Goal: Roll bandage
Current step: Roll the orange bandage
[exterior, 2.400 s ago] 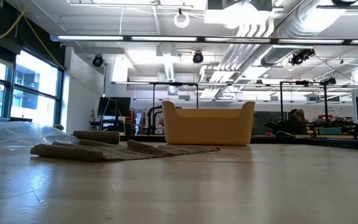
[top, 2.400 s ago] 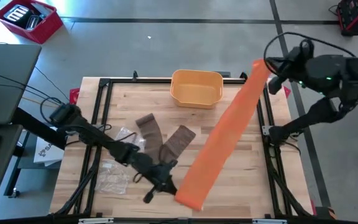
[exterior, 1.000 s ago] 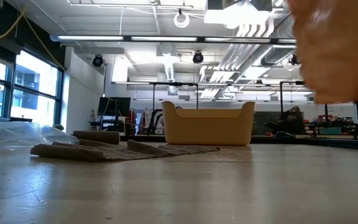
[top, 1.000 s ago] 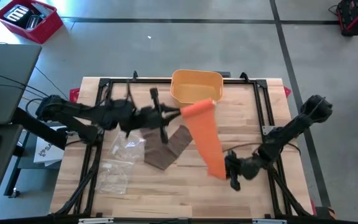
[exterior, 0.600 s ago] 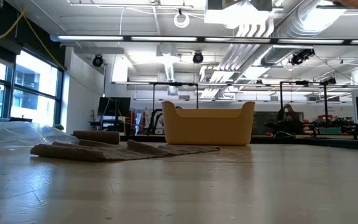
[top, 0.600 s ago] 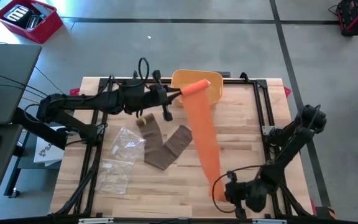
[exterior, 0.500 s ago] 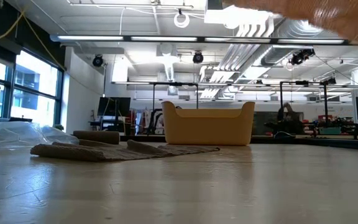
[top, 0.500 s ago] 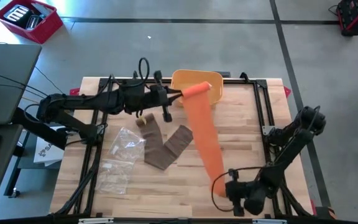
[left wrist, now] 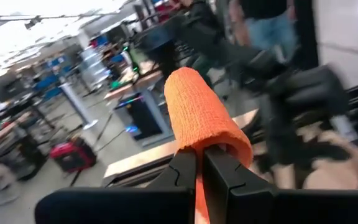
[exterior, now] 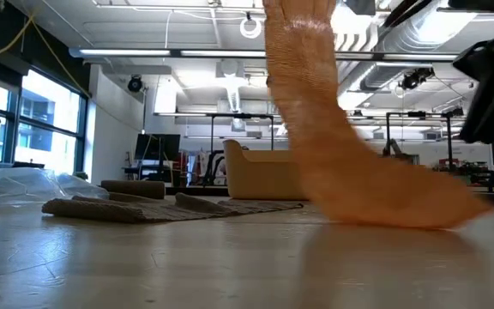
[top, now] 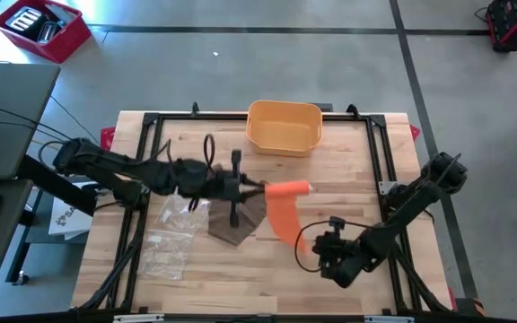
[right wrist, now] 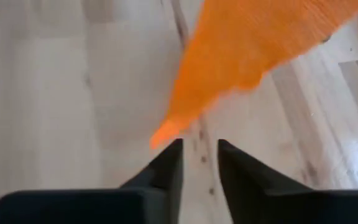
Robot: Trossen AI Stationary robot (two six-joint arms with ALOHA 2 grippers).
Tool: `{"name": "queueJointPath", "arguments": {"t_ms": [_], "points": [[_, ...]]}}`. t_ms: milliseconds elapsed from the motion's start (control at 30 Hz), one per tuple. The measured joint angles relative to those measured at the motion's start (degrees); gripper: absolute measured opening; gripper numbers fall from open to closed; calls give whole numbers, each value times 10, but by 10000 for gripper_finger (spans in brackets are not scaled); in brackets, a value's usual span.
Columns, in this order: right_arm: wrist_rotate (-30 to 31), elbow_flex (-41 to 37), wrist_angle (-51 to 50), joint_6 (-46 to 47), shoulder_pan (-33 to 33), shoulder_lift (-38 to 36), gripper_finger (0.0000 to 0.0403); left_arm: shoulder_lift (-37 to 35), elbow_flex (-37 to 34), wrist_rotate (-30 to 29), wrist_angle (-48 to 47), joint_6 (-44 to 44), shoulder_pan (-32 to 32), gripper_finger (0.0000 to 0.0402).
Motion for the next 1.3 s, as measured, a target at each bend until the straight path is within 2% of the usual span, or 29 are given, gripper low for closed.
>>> {"name": "queueJointPath", "arguments": {"t_ms": [133,233,433,600,800,1000,1100,1300], "points": [[-17,0,-15,-43,-32,-2,168,26,0,-2,24,-11,-39,0],[-39,0,-18,-74,-47,-9,198,49,0,-1,48,-15,-62,0],[-88,0,-10,-90,-3,-36,206,83,21,2,128,-15,-90,0],[-95,0,-6,20,78,-68,206,118,65,15,125,-6,-107,0],[-38,45,-12,110,160,-81,206,192,168,20,99,1,-149,0],[39,144,-50,102,213,-81,206,268,339,20,12,30,-182,0],[54,189,-62,99,233,-81,206,288,404,10,-30,56,-187,0],[55,243,-63,114,262,-81,206,306,421,-45,-98,95,-160,0]]}}
